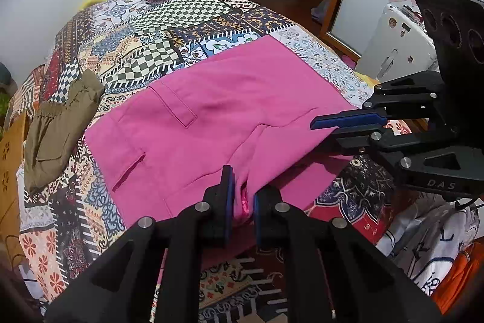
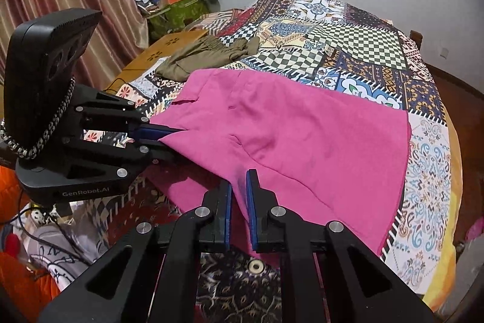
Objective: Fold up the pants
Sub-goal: 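Release the folded pants with both tools and smooth the fold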
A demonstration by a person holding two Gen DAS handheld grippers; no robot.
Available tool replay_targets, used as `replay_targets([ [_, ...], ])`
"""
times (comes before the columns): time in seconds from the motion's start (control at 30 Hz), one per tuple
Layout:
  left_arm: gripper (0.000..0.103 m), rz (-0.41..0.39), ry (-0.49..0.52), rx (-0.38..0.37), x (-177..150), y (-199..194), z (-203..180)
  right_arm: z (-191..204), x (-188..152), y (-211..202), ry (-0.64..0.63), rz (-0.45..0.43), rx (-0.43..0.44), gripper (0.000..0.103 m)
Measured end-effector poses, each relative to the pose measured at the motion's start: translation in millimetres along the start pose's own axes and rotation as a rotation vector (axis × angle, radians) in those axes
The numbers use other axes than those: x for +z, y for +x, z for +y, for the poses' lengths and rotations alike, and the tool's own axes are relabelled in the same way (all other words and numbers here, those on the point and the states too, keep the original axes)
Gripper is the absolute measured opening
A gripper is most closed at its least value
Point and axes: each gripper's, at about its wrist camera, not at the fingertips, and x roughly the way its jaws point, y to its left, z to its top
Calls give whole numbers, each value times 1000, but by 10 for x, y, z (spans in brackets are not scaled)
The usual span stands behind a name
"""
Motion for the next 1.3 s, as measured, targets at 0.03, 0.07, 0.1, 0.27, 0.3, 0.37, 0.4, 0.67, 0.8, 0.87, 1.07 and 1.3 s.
replay_targets([
  [0.03, 11, -1, -1, -2, -12, -4, -4, -4, -1, -1, 3, 4, 2, 8],
  [0.07, 11, 0, -1, -3, -19, -5, -9, -4, -6, 0, 4, 6, 4, 8],
  [0.1, 11, 1, -1, -4, -25, -5, -15, -4, -13, -1, 5, 7, 4, 8],
  [0.27, 11, 7, -2, -11, -65, -6, -34, 6, -56, 14, 9, 24, 10, 8],
  [0.3, 11, 7, -1, -13, -72, -9, -41, 5, -59, 14, 10, 25, 12, 8],
  [0.37, 11, 7, 0, -16, -82, -14, -52, 1, -67, 8, 14, 28, 16, 8],
  [0.4, 11, 6, -1, -17, -88, -16, -51, 3, -73, 2, 15, 28, 17, 8],
  [0.67, 11, 5, -27, -36, -119, -26, -44, 26, -90, 2, 24, 35, 26, 8],
  [0.8, 11, 14, -35, -48, -148, -8, -41, 38, -107, -7, 27, 45, 37, 9],
  [0.87, 11, 19, -43, -51, -152, 6, -32, 33, -125, 21, 35, 66, 41, 9],
  [1.07, 16, 26, -36, -44, -200, -55, -34, -32, -153, 8, 60, 96, 45, 18],
  [1.3, 23, 11, -38, -31, -319, -319, 40, -202, -219, -166, 86, 93, -10, 28],
])
